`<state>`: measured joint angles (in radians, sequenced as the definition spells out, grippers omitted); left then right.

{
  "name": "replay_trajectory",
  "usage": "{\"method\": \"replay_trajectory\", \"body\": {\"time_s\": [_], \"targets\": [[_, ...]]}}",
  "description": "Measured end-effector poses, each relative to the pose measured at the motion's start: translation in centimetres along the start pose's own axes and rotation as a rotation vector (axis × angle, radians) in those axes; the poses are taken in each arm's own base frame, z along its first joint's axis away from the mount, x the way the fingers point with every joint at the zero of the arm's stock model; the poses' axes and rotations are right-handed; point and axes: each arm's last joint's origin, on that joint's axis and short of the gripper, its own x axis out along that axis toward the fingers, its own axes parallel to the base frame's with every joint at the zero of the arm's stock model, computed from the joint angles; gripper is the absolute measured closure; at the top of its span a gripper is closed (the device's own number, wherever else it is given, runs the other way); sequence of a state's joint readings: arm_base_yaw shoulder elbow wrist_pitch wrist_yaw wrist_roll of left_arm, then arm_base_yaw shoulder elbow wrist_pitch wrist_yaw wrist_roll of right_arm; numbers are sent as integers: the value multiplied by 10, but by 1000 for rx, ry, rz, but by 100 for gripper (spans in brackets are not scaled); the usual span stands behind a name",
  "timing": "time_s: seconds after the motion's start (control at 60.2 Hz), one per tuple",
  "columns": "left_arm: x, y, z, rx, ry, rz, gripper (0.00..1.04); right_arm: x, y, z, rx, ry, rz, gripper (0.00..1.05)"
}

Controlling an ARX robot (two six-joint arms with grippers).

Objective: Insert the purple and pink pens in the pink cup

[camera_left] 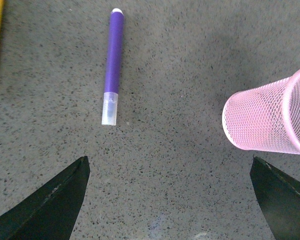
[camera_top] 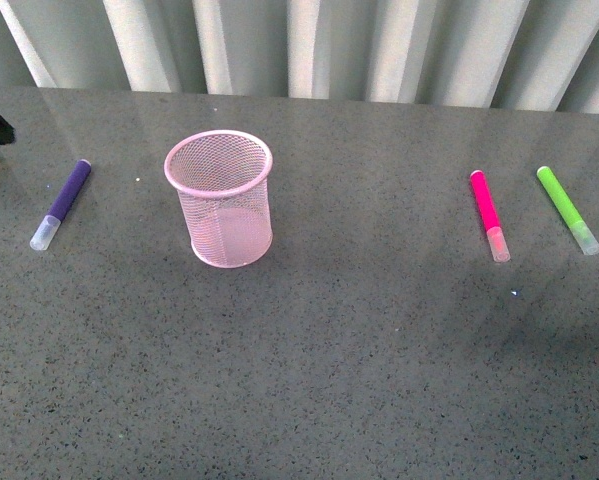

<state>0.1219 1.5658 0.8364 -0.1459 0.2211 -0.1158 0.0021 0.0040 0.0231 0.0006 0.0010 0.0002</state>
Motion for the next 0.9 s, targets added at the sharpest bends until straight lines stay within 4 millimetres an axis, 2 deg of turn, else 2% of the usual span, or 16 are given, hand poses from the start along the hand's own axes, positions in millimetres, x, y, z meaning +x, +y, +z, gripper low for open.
{"method": "replay_trajectory", "body": {"time_s": [0.133, 0.382, 0.665, 0.897], "targets": [[30, 4, 11, 51, 56, 5, 7, 0, 0, 0, 0, 0, 0, 7], [67, 7, 29, 128, 98, 39, 7, 0, 0, 0, 0, 0, 0, 7], [98, 6, 42, 253, 110, 65, 7, 0, 0, 0, 0, 0, 0, 7], [116, 9, 41, 322, 156, 68, 7, 0, 0, 0, 0, 0, 0, 7]]}}
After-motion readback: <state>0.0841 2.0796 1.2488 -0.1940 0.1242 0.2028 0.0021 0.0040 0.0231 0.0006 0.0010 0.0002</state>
